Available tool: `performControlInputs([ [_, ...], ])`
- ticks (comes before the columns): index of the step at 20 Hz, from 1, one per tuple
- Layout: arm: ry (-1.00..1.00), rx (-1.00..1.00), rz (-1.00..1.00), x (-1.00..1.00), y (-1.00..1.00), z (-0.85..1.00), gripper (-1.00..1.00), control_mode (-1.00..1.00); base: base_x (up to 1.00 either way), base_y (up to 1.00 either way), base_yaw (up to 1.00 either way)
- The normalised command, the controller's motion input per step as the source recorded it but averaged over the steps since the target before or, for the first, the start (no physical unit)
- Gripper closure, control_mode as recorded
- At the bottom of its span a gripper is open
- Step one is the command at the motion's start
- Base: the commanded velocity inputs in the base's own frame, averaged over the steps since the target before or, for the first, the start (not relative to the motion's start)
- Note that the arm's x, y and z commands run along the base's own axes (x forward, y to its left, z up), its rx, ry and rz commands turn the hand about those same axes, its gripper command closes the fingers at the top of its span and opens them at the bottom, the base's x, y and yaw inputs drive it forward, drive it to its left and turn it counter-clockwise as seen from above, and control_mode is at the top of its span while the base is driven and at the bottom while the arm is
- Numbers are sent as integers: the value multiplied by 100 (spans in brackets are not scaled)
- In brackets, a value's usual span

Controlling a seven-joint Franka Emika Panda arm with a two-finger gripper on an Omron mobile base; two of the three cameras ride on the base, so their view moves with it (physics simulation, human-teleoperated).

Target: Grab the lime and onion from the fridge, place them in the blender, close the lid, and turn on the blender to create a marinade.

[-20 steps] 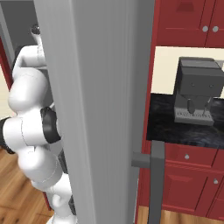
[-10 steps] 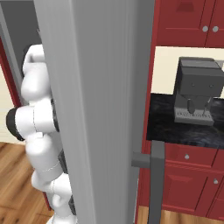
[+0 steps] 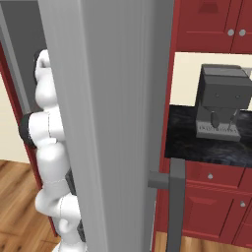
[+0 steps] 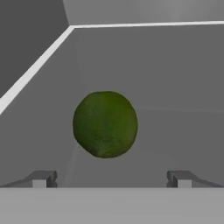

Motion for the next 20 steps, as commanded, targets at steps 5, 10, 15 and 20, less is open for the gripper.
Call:
performControlInputs([
  [5,0,0,0,35,10,-12,-100,-100,0,0,0],
  [10,0,0,0,35,13,-11,-100,-100,0,0,0],
  [15,0,0,0,34,9,-8,-100,-100,0,0,0],
  [20,0,0,0,10,0,-20,100,-100,0,0,0],
])
